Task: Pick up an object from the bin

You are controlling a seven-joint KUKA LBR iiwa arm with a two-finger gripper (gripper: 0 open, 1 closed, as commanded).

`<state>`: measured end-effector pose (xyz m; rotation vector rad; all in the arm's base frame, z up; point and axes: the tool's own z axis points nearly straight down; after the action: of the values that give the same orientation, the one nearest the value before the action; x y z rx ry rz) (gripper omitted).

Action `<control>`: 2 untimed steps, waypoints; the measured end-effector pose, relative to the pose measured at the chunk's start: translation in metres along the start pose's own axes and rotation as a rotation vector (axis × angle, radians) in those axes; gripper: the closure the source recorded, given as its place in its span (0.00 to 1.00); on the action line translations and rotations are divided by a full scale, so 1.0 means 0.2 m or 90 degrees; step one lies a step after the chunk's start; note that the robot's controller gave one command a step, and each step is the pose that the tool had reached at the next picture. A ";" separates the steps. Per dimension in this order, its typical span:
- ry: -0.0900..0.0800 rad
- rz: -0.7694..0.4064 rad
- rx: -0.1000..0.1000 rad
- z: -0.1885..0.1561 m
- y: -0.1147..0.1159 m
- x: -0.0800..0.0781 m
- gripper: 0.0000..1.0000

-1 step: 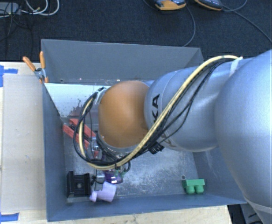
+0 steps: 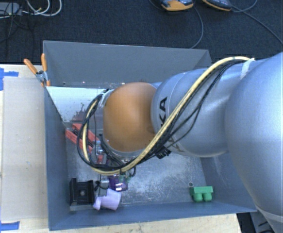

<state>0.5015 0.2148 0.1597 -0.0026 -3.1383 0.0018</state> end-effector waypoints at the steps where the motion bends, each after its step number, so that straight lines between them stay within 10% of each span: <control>1: -0.003 -0.083 -0.001 0.10 0.01 -0.03 0.00; 2: -0.001 -0.153 0.000 0.21 0.01 -0.06 0.00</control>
Offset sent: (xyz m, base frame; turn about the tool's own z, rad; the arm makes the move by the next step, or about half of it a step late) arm 0.0309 0.0068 -0.0892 -0.3083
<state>0.5128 0.2177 0.1169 0.3746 -3.1167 0.0001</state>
